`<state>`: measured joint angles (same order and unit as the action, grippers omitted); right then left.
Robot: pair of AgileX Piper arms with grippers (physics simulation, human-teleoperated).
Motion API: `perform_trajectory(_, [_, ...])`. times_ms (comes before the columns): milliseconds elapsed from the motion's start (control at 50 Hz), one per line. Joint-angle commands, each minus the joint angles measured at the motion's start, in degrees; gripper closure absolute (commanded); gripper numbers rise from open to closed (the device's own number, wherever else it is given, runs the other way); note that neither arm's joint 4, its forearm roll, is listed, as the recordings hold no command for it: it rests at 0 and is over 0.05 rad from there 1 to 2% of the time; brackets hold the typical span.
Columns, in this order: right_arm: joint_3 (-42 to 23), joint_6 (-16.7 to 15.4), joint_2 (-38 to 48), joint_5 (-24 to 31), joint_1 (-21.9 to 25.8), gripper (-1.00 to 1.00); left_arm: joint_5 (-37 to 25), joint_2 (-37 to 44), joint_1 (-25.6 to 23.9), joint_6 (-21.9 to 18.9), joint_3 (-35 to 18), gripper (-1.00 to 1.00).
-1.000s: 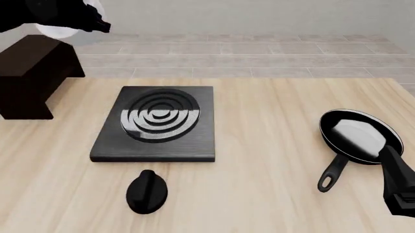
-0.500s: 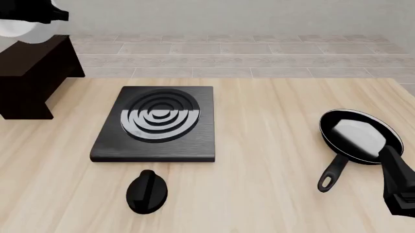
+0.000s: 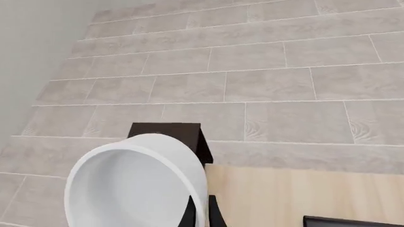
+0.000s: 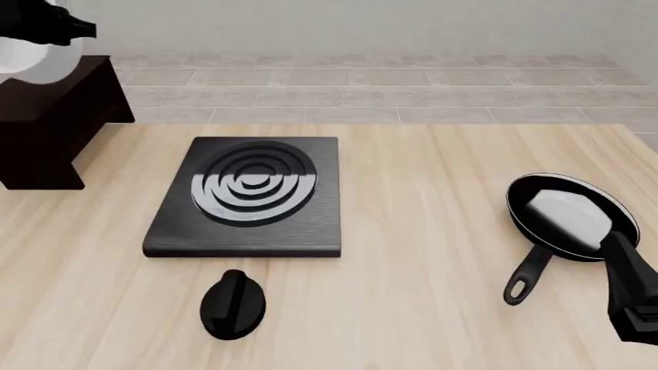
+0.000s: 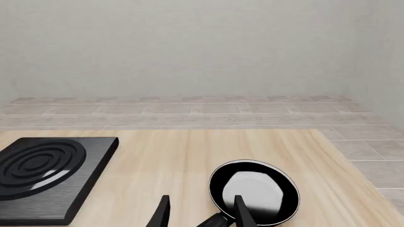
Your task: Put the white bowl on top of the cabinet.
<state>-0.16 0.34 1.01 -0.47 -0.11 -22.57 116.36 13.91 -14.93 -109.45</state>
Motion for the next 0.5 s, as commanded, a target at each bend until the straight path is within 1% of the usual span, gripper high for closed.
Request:
perform_trajectory(20, [0.00,-0.01,0.01,-0.01,0.01,-1.00,-1.63,3.33,1.25,1.86,-4.60,1.00])
perform_trajectory(100, [0.00,0.00,0.00,0.00,-0.01,-1.00,-1.68,4.03,1.31,2.14,-3.87,1.00])
perform_trajectory(120, [0.00,0.00,-0.02,0.01,0.00,-1.00,-2.70,3.27,1.10,1.85,-3.59,1.00])
perform_trajectory(180, [0.00,0.01,0.01,-0.01,0.01,-1.00,-3.66,3.93,0.98,2.66,-3.57,1.00])
perform_trajectory(240, [0.00,0.00,0.00,0.00,0.00,-1.00,-4.28,4.44,-0.31,3.06,-2.92,1.00])
perform_trajectory(280, [0.00,0.00,-0.02,0.01,0.00,-1.00,-4.03,6.43,0.03,3.13,-4.19,1.00])
perform_trajectory(340, [0.00,0.01,0.00,0.00,0.00,-1.00,-4.33,6.85,0.00,2.95,-4.57,1.00])
perform_trajectory(400, [0.00,0.00,0.00,0.00,0.00,-1.00,-4.52,9.62,1.35,2.19,-7.37,1.00])
perform_trajectory(500, [0.00,0.00,0.00,0.00,0.00,-1.00,-4.77,10.39,2.22,1.90,-8.44,1.00])
